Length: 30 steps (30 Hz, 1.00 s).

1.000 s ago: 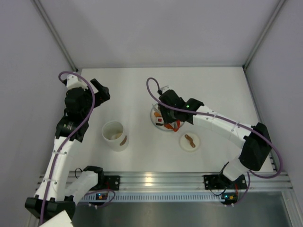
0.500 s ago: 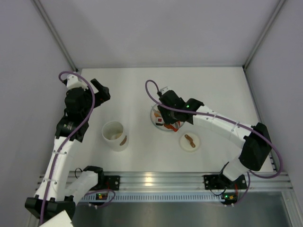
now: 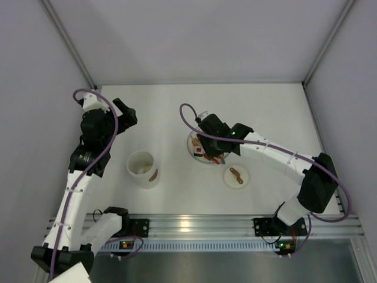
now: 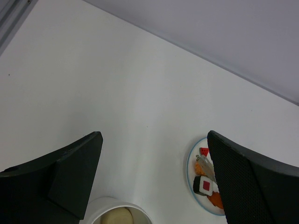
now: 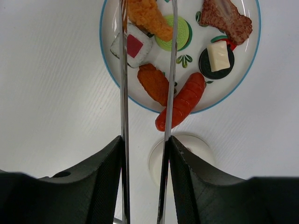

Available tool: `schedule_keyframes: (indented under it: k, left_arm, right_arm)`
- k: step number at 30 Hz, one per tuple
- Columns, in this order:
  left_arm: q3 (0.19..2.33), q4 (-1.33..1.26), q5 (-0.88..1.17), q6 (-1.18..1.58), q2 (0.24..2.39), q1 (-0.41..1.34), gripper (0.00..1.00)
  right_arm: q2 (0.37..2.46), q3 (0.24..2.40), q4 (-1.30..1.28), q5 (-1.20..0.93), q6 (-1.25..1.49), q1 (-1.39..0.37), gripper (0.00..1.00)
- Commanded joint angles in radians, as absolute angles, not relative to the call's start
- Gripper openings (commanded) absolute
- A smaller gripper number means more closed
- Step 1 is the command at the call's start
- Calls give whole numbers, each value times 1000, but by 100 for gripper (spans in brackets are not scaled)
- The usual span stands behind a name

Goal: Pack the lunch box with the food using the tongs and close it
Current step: Pick up the fake food from the plate.

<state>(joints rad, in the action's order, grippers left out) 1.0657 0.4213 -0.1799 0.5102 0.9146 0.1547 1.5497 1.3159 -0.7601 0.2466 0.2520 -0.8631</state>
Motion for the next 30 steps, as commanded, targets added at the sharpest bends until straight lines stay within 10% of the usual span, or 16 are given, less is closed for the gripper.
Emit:
schedule_keyframes:
  k: [1,30]
  left_arm:
    - [1058,402,-176,505,913,146,99]
    - [1058,402,-176,505,913,146,99]
  right_arm:
    - [1539,1319,-792,244,227,-856,41]
    - [1485,1310,-795,219,227,-868,43]
